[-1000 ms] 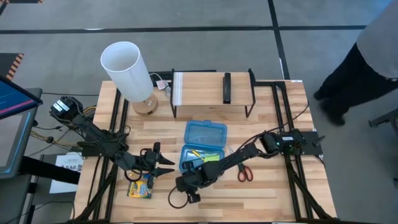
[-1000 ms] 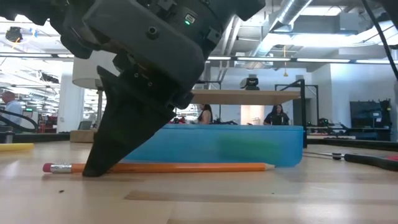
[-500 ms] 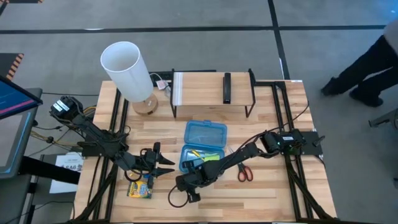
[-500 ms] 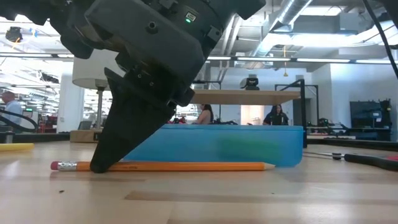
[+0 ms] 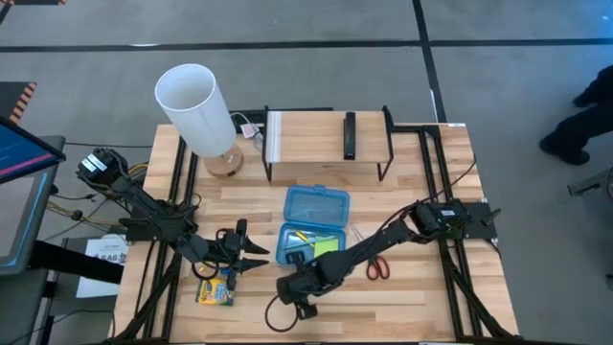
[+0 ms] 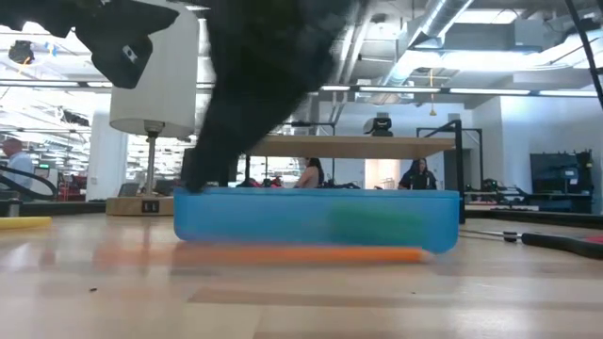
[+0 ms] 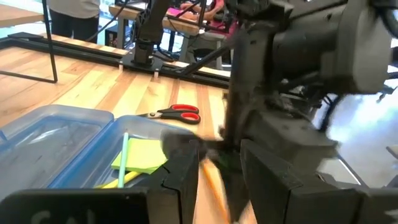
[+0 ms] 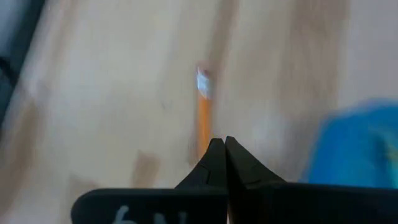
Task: Pack school essentials
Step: Put the orange pencil into the blue supply box
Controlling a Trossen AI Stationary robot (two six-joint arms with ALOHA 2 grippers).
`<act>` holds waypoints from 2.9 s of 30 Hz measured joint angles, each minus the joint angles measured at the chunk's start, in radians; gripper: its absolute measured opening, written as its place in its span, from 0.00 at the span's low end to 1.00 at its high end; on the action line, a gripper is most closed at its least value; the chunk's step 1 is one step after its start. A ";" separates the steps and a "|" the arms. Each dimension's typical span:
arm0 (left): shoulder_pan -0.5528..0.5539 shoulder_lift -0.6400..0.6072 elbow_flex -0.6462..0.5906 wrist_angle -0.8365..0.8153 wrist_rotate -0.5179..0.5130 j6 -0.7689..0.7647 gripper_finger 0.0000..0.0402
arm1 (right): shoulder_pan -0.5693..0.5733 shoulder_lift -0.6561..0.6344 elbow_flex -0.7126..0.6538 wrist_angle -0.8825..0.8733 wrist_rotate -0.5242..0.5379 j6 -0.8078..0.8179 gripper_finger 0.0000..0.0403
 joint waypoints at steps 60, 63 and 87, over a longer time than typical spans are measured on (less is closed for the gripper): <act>-0.086 0.677 0.486 -0.608 0.110 -0.413 0.27 | 0.225 -0.742 -0.787 0.347 0.420 0.270 0.05; -0.088 0.678 0.486 -0.618 0.110 -0.416 0.21 | 0.225 -0.742 -0.787 0.346 0.420 0.269 0.04; -0.083 0.558 0.519 -0.773 0.076 -0.284 0.00 | 0.243 -0.797 -0.786 0.327 0.433 0.261 0.04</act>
